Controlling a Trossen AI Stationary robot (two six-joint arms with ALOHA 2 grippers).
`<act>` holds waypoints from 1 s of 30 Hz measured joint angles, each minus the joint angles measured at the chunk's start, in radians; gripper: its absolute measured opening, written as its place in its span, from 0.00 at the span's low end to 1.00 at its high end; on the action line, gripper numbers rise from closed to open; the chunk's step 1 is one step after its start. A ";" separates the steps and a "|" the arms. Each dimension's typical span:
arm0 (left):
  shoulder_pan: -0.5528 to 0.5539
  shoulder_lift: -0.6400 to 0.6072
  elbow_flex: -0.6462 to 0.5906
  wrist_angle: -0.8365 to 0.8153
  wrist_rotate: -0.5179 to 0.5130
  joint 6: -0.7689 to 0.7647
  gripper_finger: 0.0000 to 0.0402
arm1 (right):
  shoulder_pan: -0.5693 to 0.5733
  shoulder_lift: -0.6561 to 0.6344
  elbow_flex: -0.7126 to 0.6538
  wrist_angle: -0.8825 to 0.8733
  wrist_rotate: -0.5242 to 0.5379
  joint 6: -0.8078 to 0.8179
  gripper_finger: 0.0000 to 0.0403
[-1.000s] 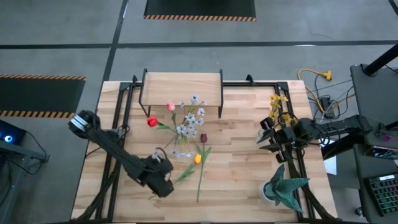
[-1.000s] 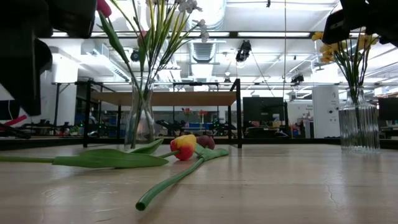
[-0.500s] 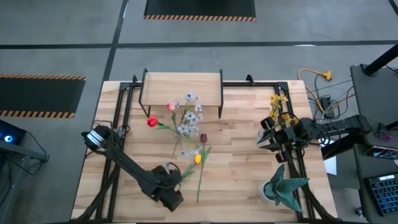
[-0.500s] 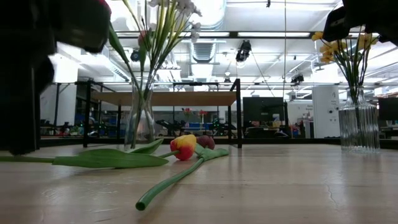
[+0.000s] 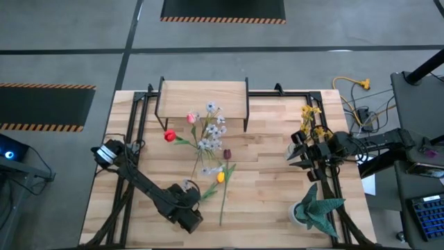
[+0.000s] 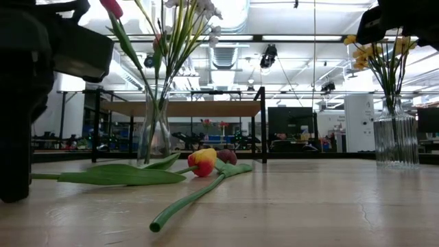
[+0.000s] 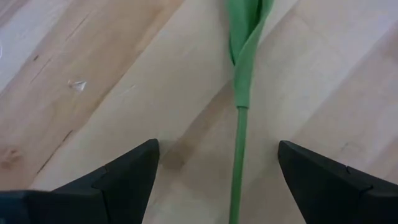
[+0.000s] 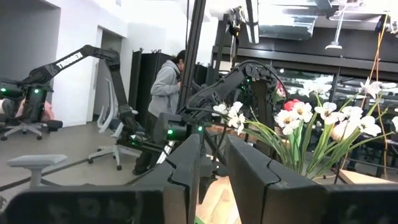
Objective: Pick and place flowers into a vace then onto a shelf
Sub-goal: Put the yellow flower into the left transparent vase
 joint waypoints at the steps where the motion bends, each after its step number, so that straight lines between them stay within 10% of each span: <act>1: 0.000 0.000 -0.001 0.001 0.003 0.000 0.78 | 0.000 0.000 0.000 0.000 0.000 0.000 0.17; 13: 0.003 -0.004 -0.010 0.009 0.074 0.018 0.70 | 0.000 0.000 0.000 0.001 0.000 0.000 0.16; 30: -0.011 -0.036 -0.016 0.008 0.172 0.142 0.03 | 0.000 0.000 0.000 0.001 -0.001 0.000 0.14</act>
